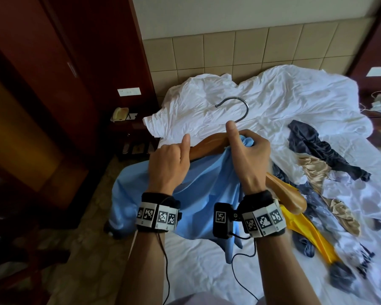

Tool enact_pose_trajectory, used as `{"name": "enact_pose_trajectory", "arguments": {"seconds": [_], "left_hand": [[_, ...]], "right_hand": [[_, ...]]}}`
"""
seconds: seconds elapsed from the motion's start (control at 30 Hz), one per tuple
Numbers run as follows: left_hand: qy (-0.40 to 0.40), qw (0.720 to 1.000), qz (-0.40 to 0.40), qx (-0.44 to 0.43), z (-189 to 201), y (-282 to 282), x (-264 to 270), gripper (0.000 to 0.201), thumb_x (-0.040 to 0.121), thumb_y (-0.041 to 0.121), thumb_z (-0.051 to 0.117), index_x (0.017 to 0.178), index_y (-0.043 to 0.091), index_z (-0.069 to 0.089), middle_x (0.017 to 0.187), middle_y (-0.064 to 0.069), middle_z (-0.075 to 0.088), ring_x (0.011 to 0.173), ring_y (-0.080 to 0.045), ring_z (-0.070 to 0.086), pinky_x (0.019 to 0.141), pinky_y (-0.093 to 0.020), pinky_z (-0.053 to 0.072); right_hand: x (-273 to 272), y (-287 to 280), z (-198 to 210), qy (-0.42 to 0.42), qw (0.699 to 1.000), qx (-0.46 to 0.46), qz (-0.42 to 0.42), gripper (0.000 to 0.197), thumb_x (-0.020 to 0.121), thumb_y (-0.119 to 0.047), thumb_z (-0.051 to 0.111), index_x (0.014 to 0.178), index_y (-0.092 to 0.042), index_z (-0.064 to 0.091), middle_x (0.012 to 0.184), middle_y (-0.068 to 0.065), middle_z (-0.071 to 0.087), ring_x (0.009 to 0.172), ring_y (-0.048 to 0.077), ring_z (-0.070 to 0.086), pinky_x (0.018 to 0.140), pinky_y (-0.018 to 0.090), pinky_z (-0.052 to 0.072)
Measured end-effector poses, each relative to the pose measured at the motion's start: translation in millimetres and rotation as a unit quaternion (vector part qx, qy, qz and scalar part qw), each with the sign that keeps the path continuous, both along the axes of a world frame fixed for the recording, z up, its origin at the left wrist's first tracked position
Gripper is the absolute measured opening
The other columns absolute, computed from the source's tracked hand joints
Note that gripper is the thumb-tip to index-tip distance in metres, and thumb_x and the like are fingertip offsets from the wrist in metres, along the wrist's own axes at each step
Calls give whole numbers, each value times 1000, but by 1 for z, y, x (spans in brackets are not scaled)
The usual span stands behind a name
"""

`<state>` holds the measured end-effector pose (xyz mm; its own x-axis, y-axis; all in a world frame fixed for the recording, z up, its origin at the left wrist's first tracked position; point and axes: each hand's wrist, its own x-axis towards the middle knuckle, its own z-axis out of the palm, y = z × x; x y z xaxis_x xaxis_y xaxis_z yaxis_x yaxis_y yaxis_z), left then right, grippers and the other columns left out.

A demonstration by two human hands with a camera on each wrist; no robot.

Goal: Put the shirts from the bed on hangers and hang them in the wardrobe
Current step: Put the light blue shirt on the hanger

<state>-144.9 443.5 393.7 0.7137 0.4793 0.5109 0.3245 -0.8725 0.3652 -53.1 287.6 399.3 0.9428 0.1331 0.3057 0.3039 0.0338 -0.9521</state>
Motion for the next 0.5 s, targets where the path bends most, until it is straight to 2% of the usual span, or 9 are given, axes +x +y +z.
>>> {"name": "enact_pose_trajectory", "arguments": {"seconds": [0.07,0.17,0.2,0.23,0.3,0.37,0.43,0.5], "left_hand": [[-13,1000,22,7,2,-2,0,83,107,53,13,46,8,48,45,-6,52,46,-28,52,53,-34,33],[-57,993,106,15,8,-4,-3,79,109,38,24,48,2,61,49,-15,60,48,-37,59,53,-35,38],[-64,990,125,5,9,-3,-4,78,108,36,24,53,0,66,53,-18,63,52,-40,62,54,-37,40],[-59,989,136,-13,10,1,-5,79,107,39,20,61,0,72,59,-20,67,60,-42,64,57,-40,43],[-55,986,153,-45,10,14,-7,85,103,46,10,74,2,77,72,-20,72,74,-43,68,68,-45,47],[-81,977,179,-78,9,29,-11,89,101,52,6,81,5,79,79,-19,75,82,-41,69,76,-47,50],[-120,969,191,-99,11,40,-16,85,100,51,9,85,9,81,80,-17,75,83,-39,70,80,-46,51],[-148,965,192,-104,13,48,-22,79,102,48,13,87,13,82,79,-14,76,82,-37,71,80,-44,51]], "right_hand": [[2,0,0,-11,1000,-19,5,68,90,-73,61,59,-14,50,53,-7,45,55,8,43,59,33,38],[2,0,3,-45,997,-26,54,80,100,-71,38,65,0,46,60,17,46,59,12,43,59,39,36],[1,1,3,-57,995,-24,75,80,105,-66,34,66,3,45,61,20,47,60,11,44,59,40,37],[1,1,4,-71,993,-25,89,74,109,-59,35,65,-1,44,59,13,47,60,9,44,57,37,37],[2,1,4,-114,988,-55,89,57,112,-46,41,63,-17,35,55,-9,38,56,3,37,56,25,32],[7,-1,0,-168,976,-117,68,53,112,-46,44,66,-22,32,58,-10,35,56,7,35,57,28,30],[15,-4,-6,-218,958,-181,41,51,109,-53,45,67,-24,38,63,-8,41,59,12,42,58,34,31],[21,-5,-12,-245,946,-210,29,50,106,-57,48,69,-24,47,69,-7,46,62,16,47,59,34,33]]}}
